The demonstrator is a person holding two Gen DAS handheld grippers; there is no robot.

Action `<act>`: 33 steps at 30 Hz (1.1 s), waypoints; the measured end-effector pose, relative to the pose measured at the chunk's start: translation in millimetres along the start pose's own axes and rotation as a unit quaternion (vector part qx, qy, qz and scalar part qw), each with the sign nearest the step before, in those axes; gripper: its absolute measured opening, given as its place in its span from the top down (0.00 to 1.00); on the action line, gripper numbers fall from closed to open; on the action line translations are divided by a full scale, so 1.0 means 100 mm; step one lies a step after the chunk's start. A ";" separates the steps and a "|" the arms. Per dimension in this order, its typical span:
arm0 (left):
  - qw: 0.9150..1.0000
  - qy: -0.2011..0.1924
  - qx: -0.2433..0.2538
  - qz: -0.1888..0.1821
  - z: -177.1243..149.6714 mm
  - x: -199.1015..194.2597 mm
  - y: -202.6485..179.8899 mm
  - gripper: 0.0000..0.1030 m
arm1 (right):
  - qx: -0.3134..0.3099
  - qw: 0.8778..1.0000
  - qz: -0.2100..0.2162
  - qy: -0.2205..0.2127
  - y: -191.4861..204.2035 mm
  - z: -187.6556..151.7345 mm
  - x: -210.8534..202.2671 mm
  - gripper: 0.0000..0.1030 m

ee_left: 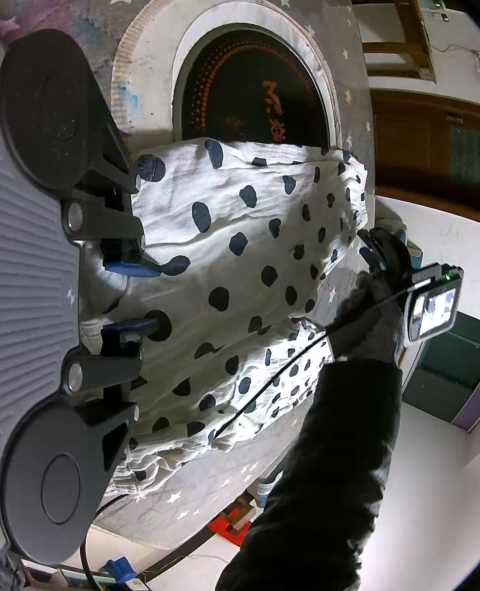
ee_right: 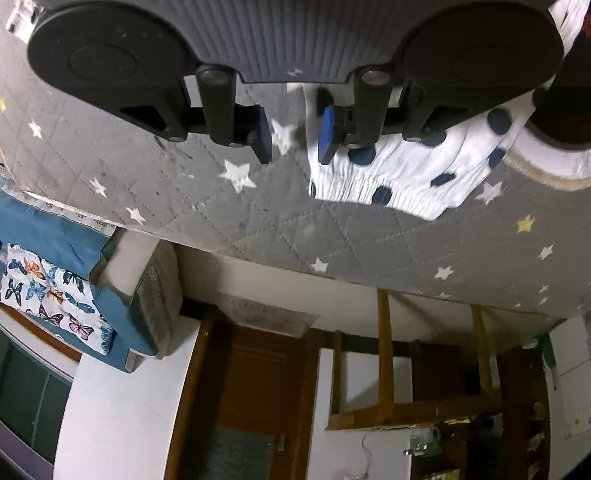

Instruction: Fold clothes

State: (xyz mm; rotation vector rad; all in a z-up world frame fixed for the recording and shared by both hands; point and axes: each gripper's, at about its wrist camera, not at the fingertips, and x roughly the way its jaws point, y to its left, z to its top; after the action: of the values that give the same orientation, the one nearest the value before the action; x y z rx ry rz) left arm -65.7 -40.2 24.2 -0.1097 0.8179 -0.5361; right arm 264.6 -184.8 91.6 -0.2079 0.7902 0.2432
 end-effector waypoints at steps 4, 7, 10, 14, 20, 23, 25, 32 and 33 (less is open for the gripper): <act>1.000 -0.002 0.004 0.006 0.00 -0.01 -0.01 0.74 | 0.012 0.998 0.057 0.009 -0.07 -0.13 -0.27 0.73; 1.000 -0.004 0.009 0.013 0.00 -0.01 -0.02 0.73 | 0.001 0.997 0.078 0.018 -0.11 -0.33 -0.52 0.72; 1.000 -0.009 0.013 0.026 0.00 -0.03 -0.03 0.72 | -0.004 0.994 0.107 0.026 -0.16 -0.64 -0.83 0.68; 0.999 -0.015 0.020 0.043 0.00 -0.05 -0.06 0.72 | -0.013 0.991 0.129 0.032 -0.16 -1.09 -1.29 0.63; 0.997 -0.015 0.033 0.065 -0.05 -0.05 -0.13 0.72 | -0.005 0.990 0.139 0.022 -0.24 -1.85 -1.92 0.61; 0.996 -0.015 0.037 0.076 -0.07 -0.05 -0.16 0.72 | -0.004 0.990 0.140 0.014 -0.30 -2.16 -2.15 0.56; 0.996 -0.015 0.041 0.083 -0.08 -0.05 -0.18 0.72 | -0.006 0.991 0.133 0.013 -0.33 -2.33 -2.25 0.56; 0.993 -0.008 0.049 0.107 -0.07 -0.06 -0.24 0.72 | -0.019 0.995 0.097 -0.006 -0.40 -2.71 -2.56 0.56; 0.993 -0.009 0.050 0.108 -0.05 -0.07 -0.25 0.72 | -0.017 0.995 0.097 -0.012 -0.39 -2.72 -2.59 0.56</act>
State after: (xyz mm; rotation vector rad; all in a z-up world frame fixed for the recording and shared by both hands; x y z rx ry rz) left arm -83.3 -57.9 32.8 0.0656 0.7738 -0.3691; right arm -82.9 -332.1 95.8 -0.1593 0.7842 0.4419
